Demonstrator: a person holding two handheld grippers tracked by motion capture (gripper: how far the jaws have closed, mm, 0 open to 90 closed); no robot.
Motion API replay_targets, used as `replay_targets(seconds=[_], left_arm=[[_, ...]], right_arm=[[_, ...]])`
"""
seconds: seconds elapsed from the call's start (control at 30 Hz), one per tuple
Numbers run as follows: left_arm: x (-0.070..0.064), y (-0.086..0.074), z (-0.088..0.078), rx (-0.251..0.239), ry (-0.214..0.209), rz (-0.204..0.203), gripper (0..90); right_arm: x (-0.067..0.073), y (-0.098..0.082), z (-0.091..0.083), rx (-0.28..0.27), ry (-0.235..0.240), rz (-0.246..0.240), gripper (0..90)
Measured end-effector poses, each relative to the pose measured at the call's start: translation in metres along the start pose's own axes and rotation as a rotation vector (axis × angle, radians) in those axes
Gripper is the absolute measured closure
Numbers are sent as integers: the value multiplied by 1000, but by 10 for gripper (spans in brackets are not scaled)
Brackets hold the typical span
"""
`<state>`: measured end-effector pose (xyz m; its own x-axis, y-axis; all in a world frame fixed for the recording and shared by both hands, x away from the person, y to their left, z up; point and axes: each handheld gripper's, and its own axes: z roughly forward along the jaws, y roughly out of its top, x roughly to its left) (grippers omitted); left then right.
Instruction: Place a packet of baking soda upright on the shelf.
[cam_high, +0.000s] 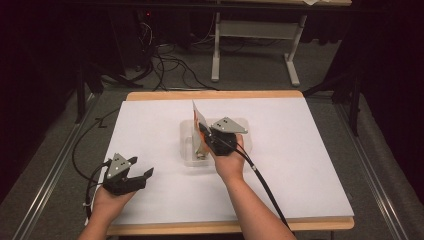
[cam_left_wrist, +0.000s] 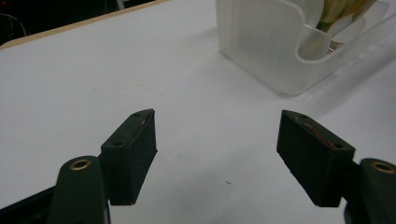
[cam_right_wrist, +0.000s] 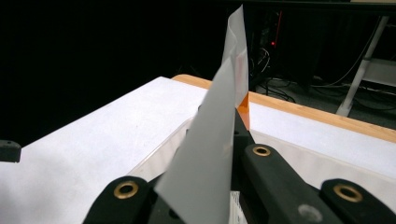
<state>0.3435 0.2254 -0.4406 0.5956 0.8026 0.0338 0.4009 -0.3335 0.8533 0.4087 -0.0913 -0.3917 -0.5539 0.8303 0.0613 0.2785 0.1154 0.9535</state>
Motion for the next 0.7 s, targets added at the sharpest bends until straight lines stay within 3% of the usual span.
replay_targets(seconds=[0.53, 0.7], left_arm=[[1, 0, 0, 0, 0, -7, 290], [0, 0, 1, 4, -1, 1, 290]], right_arm=[[8, -10, -2, 30, -7, -50, 895], [9, -11, -3, 34, -7, -46, 896]])
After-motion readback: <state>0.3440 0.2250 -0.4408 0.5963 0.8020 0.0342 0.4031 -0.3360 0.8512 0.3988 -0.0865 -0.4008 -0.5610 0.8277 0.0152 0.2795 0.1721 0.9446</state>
